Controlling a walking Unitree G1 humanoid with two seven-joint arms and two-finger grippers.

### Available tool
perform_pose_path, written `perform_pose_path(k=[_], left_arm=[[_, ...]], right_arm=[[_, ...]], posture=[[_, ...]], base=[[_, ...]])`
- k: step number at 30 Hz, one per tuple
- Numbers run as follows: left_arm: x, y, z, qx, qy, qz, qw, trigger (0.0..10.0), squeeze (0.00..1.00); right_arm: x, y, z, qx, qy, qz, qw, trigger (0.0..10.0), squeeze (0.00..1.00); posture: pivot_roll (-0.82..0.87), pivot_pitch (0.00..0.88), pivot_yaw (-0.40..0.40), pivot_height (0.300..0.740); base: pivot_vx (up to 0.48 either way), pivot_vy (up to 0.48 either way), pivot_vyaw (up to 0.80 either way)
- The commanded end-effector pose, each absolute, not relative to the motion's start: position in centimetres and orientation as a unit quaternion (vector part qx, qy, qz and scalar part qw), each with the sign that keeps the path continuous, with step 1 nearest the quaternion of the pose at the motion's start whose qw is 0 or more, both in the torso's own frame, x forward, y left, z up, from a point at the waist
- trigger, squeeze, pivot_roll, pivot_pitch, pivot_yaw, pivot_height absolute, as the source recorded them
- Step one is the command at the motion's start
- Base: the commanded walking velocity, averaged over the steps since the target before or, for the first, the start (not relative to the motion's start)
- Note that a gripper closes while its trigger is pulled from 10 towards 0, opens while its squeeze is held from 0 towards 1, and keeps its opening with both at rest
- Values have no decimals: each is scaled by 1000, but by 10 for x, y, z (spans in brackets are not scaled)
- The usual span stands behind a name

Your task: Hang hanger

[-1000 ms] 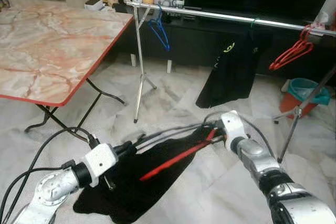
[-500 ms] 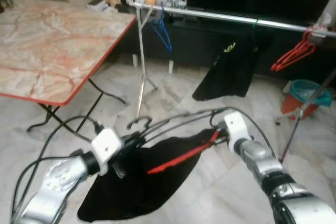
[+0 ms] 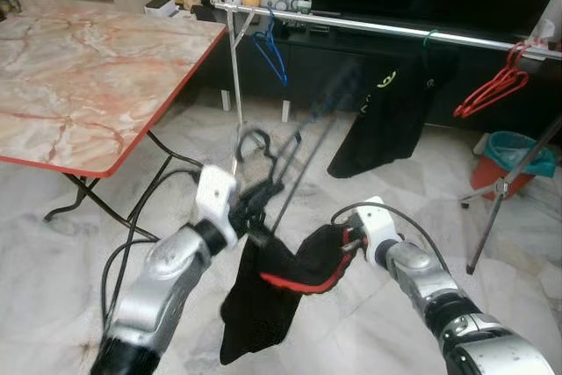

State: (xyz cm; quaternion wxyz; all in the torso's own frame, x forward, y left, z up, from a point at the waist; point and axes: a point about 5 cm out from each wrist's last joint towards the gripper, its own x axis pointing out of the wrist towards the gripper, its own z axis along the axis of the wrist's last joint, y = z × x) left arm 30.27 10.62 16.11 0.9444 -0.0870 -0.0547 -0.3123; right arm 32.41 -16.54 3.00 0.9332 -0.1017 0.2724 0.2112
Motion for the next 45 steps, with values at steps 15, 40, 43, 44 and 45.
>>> perform_pose_path(k=[15,40,43,44,45], left_arm=[[330,107,192,-279,-61,-323,902,10000,0],[258,97,194,-269,-20,-596,756,10000,0],[263,97,205,-323,-72,-568,754,10000,0],[268,98,209,-332,-97,-546,763,10000,0],[268,98,209,-332,-97,-546,763,10000,0]], right_arm=[[313,-146,20,-100,275,272,917,0,0],[329,-181,44,-113,246,237,933,0,0],[329,-177,45,-105,245,249,931,0,0],[329,-174,45,-101,246,255,930,0,0],[329,-174,45,-101,246,255,930,0,0]], posture=[[124,0,4,740],[121,0,1,740],[119,0,-3,740],[120,0,-3,740],[120,0,-3,740]], base=[[0,0,0],[0,0,0],[0,0,0],[0,0,0],[0,0,0]])
